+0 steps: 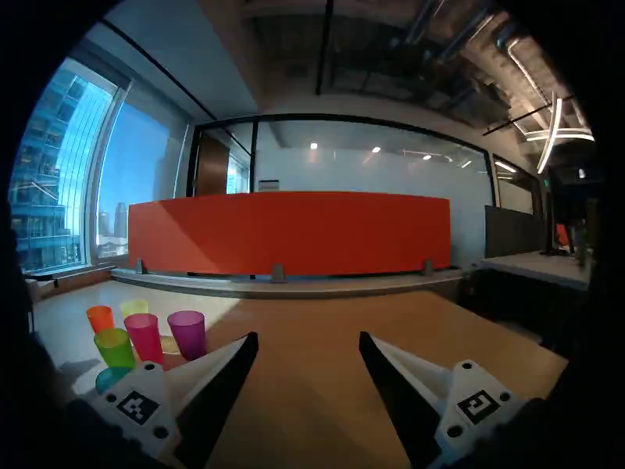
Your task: Pour water
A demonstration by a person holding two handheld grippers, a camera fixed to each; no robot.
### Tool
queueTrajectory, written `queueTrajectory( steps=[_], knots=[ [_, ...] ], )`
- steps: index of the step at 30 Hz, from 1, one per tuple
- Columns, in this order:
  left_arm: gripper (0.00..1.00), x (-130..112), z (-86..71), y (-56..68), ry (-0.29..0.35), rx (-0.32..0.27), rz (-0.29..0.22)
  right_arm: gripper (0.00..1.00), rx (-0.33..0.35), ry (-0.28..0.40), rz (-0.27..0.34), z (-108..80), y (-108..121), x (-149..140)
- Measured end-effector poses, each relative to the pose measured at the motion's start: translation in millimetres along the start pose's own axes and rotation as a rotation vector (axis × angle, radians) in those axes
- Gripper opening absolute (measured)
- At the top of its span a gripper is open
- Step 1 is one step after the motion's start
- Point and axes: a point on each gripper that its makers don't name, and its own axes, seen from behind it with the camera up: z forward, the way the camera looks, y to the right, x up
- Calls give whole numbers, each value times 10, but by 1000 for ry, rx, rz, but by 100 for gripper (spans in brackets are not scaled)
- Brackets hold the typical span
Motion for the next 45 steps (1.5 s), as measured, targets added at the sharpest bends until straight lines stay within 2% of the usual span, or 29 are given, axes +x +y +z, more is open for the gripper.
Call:
queueTrajectory(
  steps=[9,14,24,27,30,36,45],
  knots=[
    [84,567,17,26,13,-48,25,100,12,-15,-17,24,20,449],
    [85,887,29,8,4,-67,22,100,26,-25,-25,32,4,760],
    [84,1611,89,-129,16,-70,28,100,47,-1,-43,49,-16,1438],
    [85,1760,108,-159,16,-70,24,100,47,6,-45,53,-21,1593],
    [84,1842,112,-90,11,-103,8,100,66,11,-44,42,-74,1647],
    [85,1910,95,121,3,-205,-32,100,134,0,-32,20,-226,1653],
    [85,1902,59,315,-12,-331,-37,100,328,-2,-51,-93,-624,1682]
  ],
)
